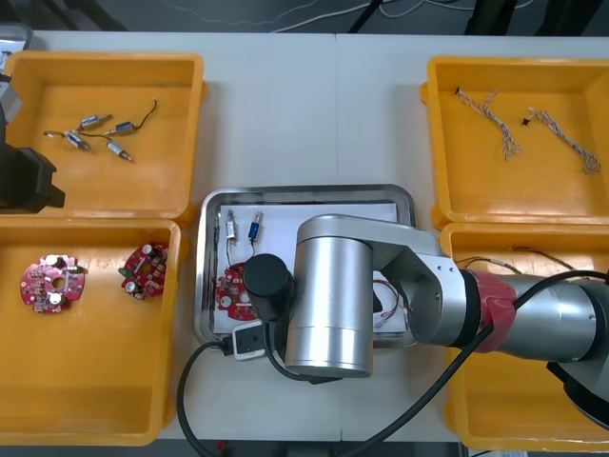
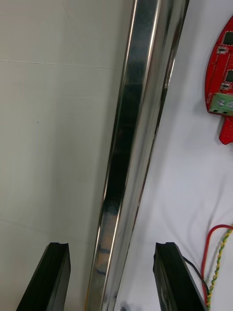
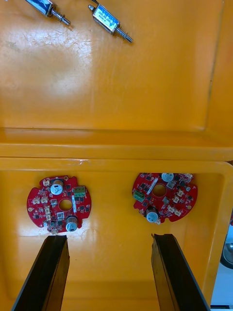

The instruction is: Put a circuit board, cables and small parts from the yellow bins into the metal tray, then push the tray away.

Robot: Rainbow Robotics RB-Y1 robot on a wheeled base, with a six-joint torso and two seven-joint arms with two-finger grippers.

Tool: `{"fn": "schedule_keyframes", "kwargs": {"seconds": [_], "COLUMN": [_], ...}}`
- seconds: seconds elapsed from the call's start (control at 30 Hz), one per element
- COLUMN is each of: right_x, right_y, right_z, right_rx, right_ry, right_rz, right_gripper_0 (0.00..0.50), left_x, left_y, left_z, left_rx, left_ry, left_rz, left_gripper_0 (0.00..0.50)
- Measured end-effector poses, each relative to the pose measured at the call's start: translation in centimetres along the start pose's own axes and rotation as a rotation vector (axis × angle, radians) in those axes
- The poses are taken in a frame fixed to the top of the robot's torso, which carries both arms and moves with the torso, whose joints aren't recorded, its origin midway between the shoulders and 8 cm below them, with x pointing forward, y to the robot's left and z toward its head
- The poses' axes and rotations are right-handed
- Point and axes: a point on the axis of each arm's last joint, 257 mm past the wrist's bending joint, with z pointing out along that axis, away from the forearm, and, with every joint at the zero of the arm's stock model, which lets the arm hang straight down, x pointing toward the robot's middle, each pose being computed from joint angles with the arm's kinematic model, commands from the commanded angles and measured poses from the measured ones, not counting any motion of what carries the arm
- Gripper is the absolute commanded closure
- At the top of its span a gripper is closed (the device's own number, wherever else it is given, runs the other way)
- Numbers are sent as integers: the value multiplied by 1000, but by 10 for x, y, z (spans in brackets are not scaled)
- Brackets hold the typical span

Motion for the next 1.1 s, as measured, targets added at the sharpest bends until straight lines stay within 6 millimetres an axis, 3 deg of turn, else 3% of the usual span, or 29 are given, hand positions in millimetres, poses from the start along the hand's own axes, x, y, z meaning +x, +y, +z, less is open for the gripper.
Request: {"fn": "schedule_keyframes", "kwargs": {"seconds": [0.93, 1.07, 1.1], "right_x": [7, 5, 5], "right_y": [7, 8, 8], "right_z": [26, 26, 26], "right_rx": [73, 72, 73], "right_ry": [24, 21, 19], "right_rz": [37, 38, 38], "right_gripper_0": [7, 192, 273], "left_x": [4, 5, 5], "left_y": [1, 1, 1], "left_z": [2, 2, 2], "left_rx": [-4, -4, -4], "left_ry": [6, 7, 7], "left_rz": [2, 2, 2], "left_gripper_0": [0, 0, 0]}}
